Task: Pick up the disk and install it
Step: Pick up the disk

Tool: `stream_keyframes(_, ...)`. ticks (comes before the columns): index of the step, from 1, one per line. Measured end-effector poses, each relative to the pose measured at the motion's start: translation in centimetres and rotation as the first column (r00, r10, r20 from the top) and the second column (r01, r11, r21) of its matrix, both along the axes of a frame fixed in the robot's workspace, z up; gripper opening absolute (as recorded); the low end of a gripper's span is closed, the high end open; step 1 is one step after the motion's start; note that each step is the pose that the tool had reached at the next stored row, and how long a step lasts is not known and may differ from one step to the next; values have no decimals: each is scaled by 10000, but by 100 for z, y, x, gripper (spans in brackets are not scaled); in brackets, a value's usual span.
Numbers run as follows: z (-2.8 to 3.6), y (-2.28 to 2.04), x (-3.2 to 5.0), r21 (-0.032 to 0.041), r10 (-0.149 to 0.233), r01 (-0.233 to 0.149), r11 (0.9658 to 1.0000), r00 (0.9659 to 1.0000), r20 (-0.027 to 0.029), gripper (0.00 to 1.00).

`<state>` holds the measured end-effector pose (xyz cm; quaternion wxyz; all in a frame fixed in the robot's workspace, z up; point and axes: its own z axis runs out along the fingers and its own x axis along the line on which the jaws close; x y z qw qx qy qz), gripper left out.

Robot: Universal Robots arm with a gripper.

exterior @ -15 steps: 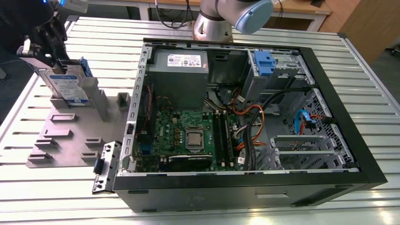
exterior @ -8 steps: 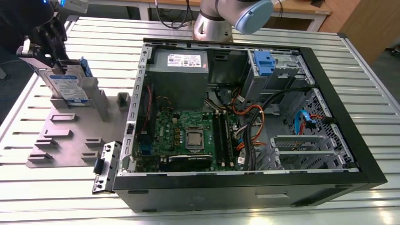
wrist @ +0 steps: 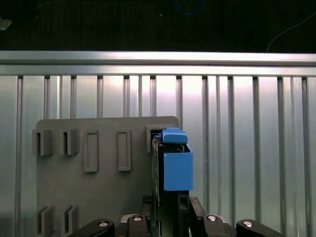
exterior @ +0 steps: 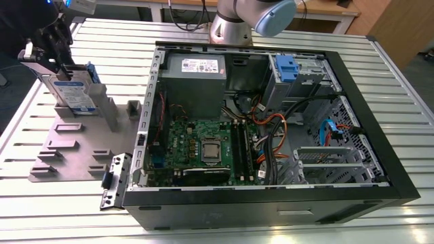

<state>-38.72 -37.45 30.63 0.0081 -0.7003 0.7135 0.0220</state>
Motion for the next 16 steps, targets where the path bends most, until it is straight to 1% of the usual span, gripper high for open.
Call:
stream_keyframes(8,0,0,0,-5,-1,1,10000,10000,0,42)
stream_keyframes(9,0,0,0,-8,1,-1,10000,10000,-1,40)
stream_keyframes(10,0,0,0,-7,0,0,10000,10000,0,35)
stream_keyframes(16,0,0,0,-11,0,0,10000,10000,0,35)
